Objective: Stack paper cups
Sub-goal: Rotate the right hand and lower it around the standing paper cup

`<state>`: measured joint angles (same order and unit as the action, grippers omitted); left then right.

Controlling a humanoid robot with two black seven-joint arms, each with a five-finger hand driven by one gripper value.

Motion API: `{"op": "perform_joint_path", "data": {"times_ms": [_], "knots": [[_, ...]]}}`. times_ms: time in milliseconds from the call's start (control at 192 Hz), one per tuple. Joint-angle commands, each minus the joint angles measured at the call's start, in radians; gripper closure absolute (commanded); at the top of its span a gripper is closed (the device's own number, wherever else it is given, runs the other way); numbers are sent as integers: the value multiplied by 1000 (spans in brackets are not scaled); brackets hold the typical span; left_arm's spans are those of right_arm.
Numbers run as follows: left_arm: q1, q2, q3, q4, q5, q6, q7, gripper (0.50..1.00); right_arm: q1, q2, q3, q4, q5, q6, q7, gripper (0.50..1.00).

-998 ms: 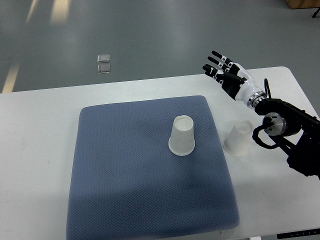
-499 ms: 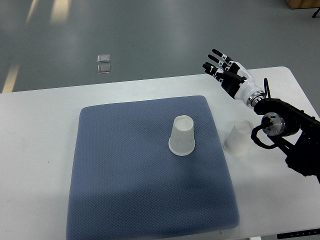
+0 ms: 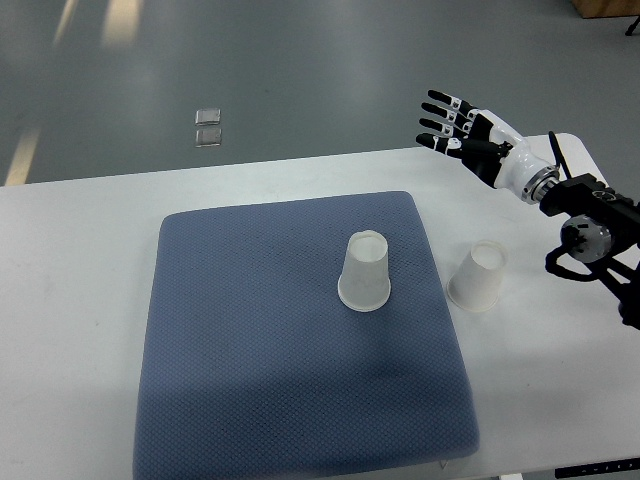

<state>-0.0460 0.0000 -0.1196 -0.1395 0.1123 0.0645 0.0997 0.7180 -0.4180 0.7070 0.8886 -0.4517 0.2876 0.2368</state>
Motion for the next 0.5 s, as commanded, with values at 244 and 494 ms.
{"op": "perform_joint_path", "data": {"times_ms": [244,494], "knots": [[0,0,0,0,1,0,0,500,60,-350,-122,219,-450,206,10,581],[0,0,0,0,1,0,0,500,94,-439,-218,326,-660,211,22,581]]}}
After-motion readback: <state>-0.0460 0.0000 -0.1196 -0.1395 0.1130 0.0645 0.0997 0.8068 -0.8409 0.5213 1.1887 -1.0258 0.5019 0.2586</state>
